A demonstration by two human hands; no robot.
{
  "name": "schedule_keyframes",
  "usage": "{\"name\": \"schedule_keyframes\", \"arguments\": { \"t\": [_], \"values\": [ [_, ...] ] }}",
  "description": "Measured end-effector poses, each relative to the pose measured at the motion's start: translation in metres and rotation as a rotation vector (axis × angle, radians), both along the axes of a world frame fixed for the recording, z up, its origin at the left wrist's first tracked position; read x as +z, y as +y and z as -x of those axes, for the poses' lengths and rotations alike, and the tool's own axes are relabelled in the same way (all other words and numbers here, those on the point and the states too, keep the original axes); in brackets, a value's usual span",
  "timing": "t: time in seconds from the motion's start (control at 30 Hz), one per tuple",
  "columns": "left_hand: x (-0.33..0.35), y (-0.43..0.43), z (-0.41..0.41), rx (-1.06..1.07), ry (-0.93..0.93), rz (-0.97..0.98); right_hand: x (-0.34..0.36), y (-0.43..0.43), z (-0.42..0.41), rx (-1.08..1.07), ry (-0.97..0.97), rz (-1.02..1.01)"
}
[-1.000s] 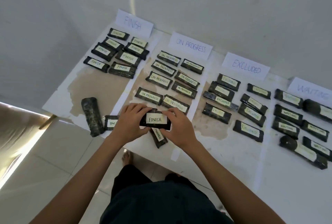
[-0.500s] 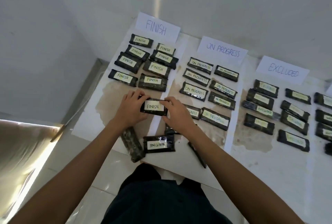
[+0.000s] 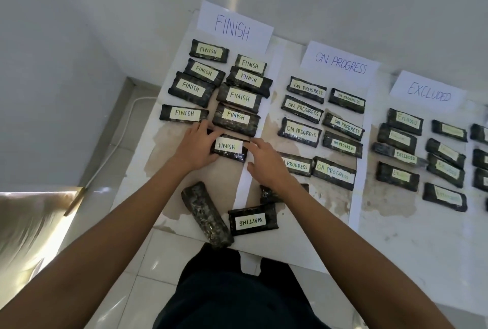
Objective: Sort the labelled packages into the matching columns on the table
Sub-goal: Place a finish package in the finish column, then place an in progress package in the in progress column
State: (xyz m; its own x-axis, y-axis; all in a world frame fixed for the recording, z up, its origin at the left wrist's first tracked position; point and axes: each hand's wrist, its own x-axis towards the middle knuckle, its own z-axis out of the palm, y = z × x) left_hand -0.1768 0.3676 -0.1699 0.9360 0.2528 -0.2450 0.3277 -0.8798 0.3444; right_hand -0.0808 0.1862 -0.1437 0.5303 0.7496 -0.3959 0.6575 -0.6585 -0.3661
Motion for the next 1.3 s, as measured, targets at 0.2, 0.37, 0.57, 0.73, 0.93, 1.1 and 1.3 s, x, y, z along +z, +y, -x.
{"name": "schedule_keyframes", "arguments": {
  "t": [0.2, 0.37, 0.57, 0.73, 0.93, 1.1, 1.3],
  "values": [
    [0.008, -0.009, 0.005, 0.037, -0.010, -0.007, 0.011, -0.012, -0.002, 0.019, 0.037, -0.047],
    [0.023, -0.038, 0.018, 0.031, -0.073, 0.015, 0.023, -0.041, -0.002, 0.044, 0.050, -0.111],
    [0.025, -0.094, 0.040, -0.009, -0.037, 0.166, 0.022, -0.094, 0.001, 0.153, 0.025, 0.064],
    [0.020, -0.125, 0.053, 0.014, -0.009, 0.209, -0.002, -0.111, 0.011, 0.273, -0.172, 0.201],
    [0.028, -0.139, 0.058, 0.088, -0.075, 0.273, 0.000, -0.106, 0.011, 0.143, -0.172, 0.102],
    [0.051, -0.148, 0.055, 0.173, -0.137, 0.428, 0.042, -0.113, 0.008, -0.379, 0.372, -0.358],
    [0.079, -0.159, 0.043, 0.145, -0.079, 0.657, 0.078, -0.135, 0.020, -0.592, 0.849, -0.685]
  ]
}}
